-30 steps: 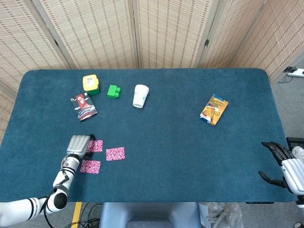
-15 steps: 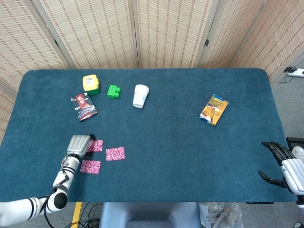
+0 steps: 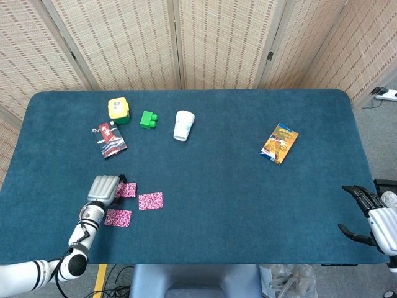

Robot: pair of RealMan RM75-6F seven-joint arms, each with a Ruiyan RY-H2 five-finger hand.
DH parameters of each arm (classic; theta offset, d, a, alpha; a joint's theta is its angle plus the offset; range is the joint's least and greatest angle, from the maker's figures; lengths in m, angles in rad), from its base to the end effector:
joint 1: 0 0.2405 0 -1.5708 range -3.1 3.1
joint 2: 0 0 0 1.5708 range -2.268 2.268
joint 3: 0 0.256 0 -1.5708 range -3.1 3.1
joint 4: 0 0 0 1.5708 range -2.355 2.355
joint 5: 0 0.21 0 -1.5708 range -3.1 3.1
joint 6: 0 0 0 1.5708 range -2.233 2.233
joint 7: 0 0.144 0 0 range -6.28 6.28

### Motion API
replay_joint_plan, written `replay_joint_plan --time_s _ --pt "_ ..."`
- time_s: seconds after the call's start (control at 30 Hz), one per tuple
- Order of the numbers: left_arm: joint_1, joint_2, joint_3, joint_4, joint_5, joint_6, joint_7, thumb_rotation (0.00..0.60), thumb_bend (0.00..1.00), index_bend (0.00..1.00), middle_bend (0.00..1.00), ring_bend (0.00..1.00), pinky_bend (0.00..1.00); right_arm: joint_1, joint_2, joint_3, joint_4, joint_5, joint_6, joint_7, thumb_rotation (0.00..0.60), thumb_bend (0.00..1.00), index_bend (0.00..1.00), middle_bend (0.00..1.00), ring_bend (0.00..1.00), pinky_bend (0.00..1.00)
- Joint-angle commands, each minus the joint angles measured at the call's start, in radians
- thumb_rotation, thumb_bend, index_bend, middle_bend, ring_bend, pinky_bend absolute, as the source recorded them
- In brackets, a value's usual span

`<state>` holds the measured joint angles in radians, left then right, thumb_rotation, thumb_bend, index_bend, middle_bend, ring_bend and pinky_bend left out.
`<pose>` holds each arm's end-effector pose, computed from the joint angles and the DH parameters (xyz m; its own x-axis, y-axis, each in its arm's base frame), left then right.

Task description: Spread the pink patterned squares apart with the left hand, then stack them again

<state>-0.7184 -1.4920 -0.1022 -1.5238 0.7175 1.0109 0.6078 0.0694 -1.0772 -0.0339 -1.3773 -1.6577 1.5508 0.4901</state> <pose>-0.2158 0.3329 -0.0024 0.5278 0.3920 0.7535 0.8401 -0.1103 -0.5311 -0.3428 -0.1603 0.1851 0.2028 -0.0769 0.9762 -0.9733 -0.1250 0.1923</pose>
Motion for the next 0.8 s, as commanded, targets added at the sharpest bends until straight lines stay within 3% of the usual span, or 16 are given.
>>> replay_joint_plan --time_s 0.03,0.8 --pt "0.001 0.008 0.003 -0.016 0.005 0.009 0.005 0.600 0.34 0.38 0.99 0.97 1.00 -0.001 -0.001 0.000 0.003 0.000 0.001 0.003 0.600 0.28 0.11 0.19 0.12 0.16" --pt "0.130 0.128 0.135 -0.219 0.232 0.138 -0.033 0.600 0.34 0.36 0.99 0.97 1.00 0.000 -0.004 0.005 0.016 -0.001 0.008 0.013 0.600 0.28 0.11 0.19 0.12 0.16"
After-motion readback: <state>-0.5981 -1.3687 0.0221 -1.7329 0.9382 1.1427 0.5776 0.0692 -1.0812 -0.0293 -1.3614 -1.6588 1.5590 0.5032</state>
